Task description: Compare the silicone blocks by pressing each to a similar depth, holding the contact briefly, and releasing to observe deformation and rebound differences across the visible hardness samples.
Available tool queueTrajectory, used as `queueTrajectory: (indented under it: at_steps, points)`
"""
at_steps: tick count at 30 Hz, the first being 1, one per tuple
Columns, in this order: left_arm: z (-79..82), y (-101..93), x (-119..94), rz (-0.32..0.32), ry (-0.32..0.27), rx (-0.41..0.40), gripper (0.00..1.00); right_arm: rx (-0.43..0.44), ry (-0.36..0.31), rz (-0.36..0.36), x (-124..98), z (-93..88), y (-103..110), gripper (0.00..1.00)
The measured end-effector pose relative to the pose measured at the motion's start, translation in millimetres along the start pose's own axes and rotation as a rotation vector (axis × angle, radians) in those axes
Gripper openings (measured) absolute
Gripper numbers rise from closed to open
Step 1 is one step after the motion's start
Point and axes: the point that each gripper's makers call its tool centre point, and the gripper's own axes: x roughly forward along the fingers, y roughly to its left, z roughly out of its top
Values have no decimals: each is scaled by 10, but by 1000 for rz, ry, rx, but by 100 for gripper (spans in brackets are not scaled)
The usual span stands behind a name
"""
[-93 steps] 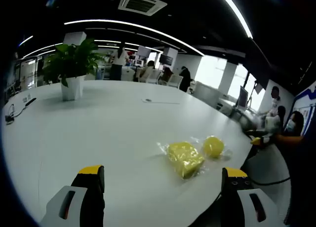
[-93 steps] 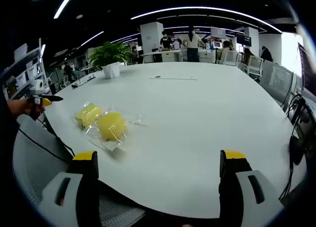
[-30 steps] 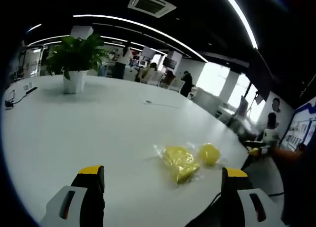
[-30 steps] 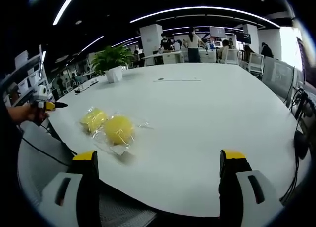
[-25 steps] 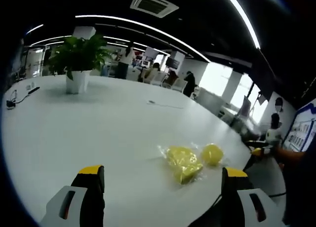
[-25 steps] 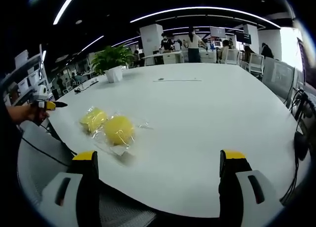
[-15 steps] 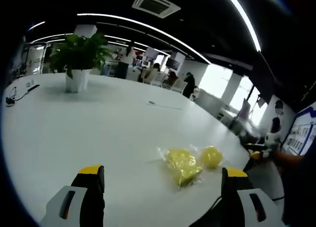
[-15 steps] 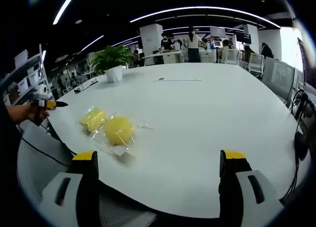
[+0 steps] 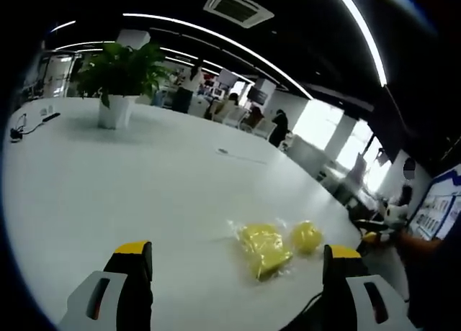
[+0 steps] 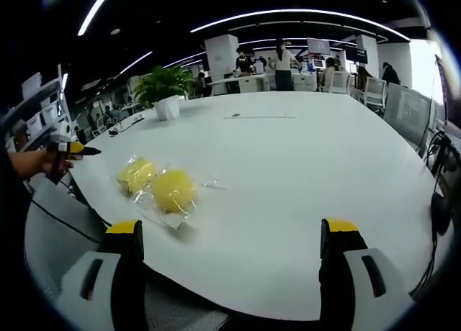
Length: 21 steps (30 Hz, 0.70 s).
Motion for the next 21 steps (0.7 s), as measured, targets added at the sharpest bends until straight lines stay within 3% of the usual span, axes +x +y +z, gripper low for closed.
queueTrajectory:
  at_steps: [12,15,17,18,21]
  points:
    - [4,-50,80,-20,18,-20,100,3,1,7,24,-5,12,96]
    - [36,-106,178,-60,0,-14,98,9,-17,8,35,31,22,96]
    - [30,-101,238,-67,16,-56,98,11,-26,19,58,13,90,96]
    - [113,-137,381,-98,7,-95,98,9,-26,19,60,8,95,96]
    - [122,-187,510,-121,25,-105,98,11,-24,21,62,-7,109,96]
